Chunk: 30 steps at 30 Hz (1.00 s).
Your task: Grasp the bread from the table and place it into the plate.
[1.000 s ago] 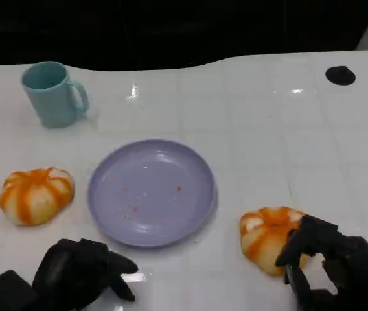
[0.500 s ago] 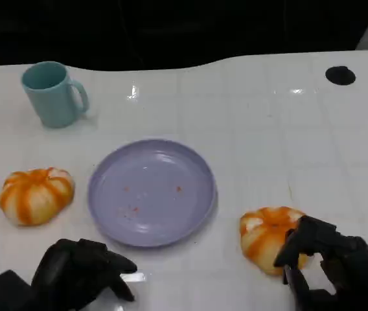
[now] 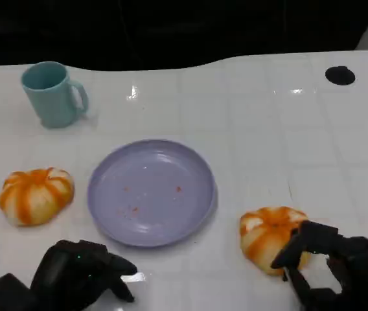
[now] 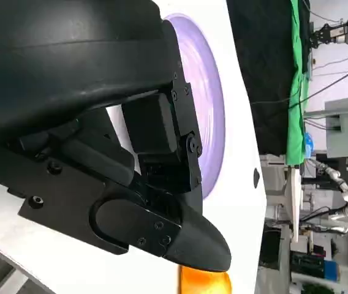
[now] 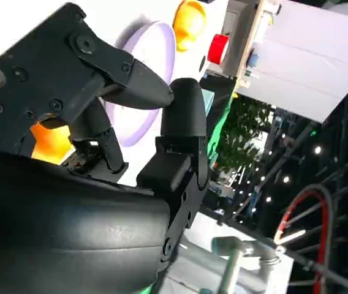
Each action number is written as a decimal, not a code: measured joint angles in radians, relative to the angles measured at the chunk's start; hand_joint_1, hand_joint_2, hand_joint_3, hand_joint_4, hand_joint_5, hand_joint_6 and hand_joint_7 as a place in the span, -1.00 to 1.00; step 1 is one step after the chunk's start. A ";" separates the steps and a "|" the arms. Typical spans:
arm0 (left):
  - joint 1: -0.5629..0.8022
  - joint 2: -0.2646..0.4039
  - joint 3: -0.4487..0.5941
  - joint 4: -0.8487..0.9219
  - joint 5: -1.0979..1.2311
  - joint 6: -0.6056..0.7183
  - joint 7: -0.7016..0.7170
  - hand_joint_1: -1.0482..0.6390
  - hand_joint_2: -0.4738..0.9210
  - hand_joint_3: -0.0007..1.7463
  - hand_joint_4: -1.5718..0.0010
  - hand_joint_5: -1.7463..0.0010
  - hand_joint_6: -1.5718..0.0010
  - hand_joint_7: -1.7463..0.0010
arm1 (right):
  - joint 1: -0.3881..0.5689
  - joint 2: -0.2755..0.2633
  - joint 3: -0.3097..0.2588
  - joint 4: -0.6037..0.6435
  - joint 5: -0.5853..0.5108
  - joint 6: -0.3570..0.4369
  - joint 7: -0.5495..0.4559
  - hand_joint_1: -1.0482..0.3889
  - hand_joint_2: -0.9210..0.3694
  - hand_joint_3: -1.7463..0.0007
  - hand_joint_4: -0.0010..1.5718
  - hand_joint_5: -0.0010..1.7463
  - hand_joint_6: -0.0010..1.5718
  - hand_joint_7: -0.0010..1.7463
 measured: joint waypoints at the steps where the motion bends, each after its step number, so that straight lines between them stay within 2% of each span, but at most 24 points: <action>1: 0.000 0.000 0.000 0.000 0.000 0.000 0.000 -1.00 0.99 -1.00 -0.78 0.01 -1.00 0.72 | -0.001 -0.008 -0.002 -0.025 -0.009 0.004 -0.005 -0.10 -0.92 0.62 -0.22 0.30 -0.10 -0.18; 2: 0.000 0.000 0.000 0.000 0.000 0.000 0.000 -1.00 0.99 -1.00 -0.78 0.01 -1.00 0.72 | 0.000 -0.018 -0.004 -0.059 -0.021 0.016 -0.011 -0.11 -0.96 0.67 -0.25 0.28 -0.13 -0.20; 4: 0.000 -0.001 -0.001 0.000 -0.001 0.000 -0.001 -1.00 0.99 -1.00 -0.78 0.02 -1.00 0.72 | 0.003 -0.044 -0.005 -0.122 -0.045 0.059 -0.014 -0.21 -0.99 0.72 -0.46 0.14 -0.37 -0.32; 6: 0.000 -0.001 -0.001 0.000 -0.001 0.000 -0.002 -1.00 0.99 -1.00 -0.78 0.02 -1.00 0.73 | 0.012 -0.089 -0.018 -0.204 -0.137 0.110 -0.023 -0.30 -1.00 0.74 -0.65 -0.04 -0.56 -0.45; 7: 0.000 -0.001 -0.001 0.000 -0.001 0.000 -0.002 -1.00 0.99 -1.00 -0.78 0.02 -1.00 0.73 | 0.017 -0.116 -0.028 -0.247 -0.195 0.135 -0.026 -0.31 -1.00 0.75 -0.69 -0.11 -0.60 -0.50; 10: 0.001 -0.001 -0.002 0.000 -0.001 0.000 -0.002 -1.00 0.99 -1.00 -0.77 0.02 -1.00 0.73 | 0.025 -0.192 -0.045 -0.362 -0.307 0.214 -0.029 -0.33 -1.00 0.84 -0.78 -0.46 -0.62 -0.83; 12: 0.000 -0.001 -0.002 0.000 -0.002 0.001 -0.004 -1.00 0.99 -1.00 -0.77 0.03 -0.99 0.74 | 0.032 -0.236 -0.046 -0.438 -0.355 0.268 -0.025 -0.37 -1.00 0.86 -0.84 -0.57 -0.64 -0.92; 16: 0.000 -0.002 -0.001 0.000 -0.003 0.000 -0.006 -1.00 0.99 -1.00 -0.77 0.03 -1.00 0.75 | 0.052 -0.312 -0.045 -0.592 -0.430 0.407 0.024 -0.39 -1.00 0.92 -0.94 -0.68 -0.69 -0.98; 21: -0.001 -0.002 -0.001 0.001 -0.002 0.001 -0.005 -1.00 0.99 -1.00 -0.77 0.02 -1.00 0.74 | 0.054 -0.381 -0.028 -0.725 -0.534 0.545 0.084 -0.37 -1.00 0.95 -1.00 -0.79 -0.78 -1.00; 25: -0.002 -0.002 -0.001 0.001 -0.001 0.006 -0.003 -1.00 0.99 -1.00 -0.78 0.02 -1.00 0.73 | 0.029 -0.412 0.015 -0.773 -0.644 0.617 0.105 -0.39 -0.99 0.97 -0.95 -0.78 -0.76 -0.99; 30: -0.003 -0.004 -0.001 -0.002 -0.002 0.015 -0.003 -1.00 0.98 -1.00 -0.77 0.03 -1.00 0.74 | -0.024 -0.420 0.082 -0.780 -0.783 0.668 0.101 -0.39 -0.97 0.99 -0.91 -0.79 -0.72 -0.98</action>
